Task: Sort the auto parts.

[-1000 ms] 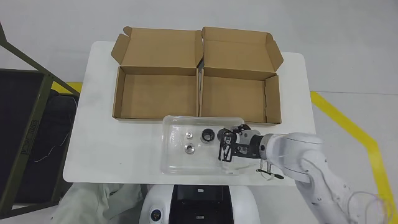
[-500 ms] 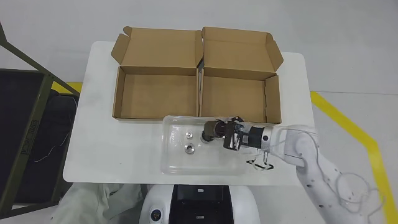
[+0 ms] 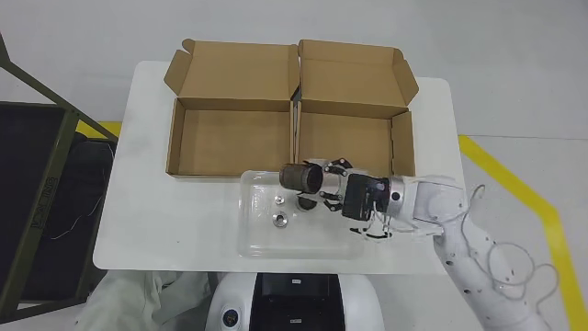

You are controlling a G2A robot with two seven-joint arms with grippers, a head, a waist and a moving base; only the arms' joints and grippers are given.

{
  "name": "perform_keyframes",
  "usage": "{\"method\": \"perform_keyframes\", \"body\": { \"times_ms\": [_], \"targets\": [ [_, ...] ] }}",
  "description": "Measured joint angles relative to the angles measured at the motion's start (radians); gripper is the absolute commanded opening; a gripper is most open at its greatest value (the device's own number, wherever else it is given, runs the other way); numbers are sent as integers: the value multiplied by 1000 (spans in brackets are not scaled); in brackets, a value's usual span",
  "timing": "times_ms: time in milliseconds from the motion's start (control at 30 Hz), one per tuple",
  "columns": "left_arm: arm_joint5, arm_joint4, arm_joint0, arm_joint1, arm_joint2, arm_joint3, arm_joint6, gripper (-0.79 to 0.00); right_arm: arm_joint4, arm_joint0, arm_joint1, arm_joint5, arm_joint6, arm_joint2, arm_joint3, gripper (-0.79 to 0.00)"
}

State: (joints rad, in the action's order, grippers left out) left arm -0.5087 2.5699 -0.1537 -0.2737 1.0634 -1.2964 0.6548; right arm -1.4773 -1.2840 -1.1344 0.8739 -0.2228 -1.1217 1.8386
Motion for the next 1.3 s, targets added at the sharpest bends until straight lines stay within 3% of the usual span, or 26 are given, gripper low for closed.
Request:
{"method": "perform_keyframes", "body": {
  "times_ms": [200, 467, 1300],
  "targets": [
    [0, 0, 0, 0, 0, 0, 0, 0, -73, -31, 5, -69, -163, -9, 50, -785],
    [0, 0, 0, 0, 0, 0, 0, 0, -68, -8, 8, -64, -276, -15, 68, -785],
    [0, 0, 0, 0, 0, 0, 0, 0, -65, -66, 26, -184, -233, -138, 271, -785]
  ]
}}
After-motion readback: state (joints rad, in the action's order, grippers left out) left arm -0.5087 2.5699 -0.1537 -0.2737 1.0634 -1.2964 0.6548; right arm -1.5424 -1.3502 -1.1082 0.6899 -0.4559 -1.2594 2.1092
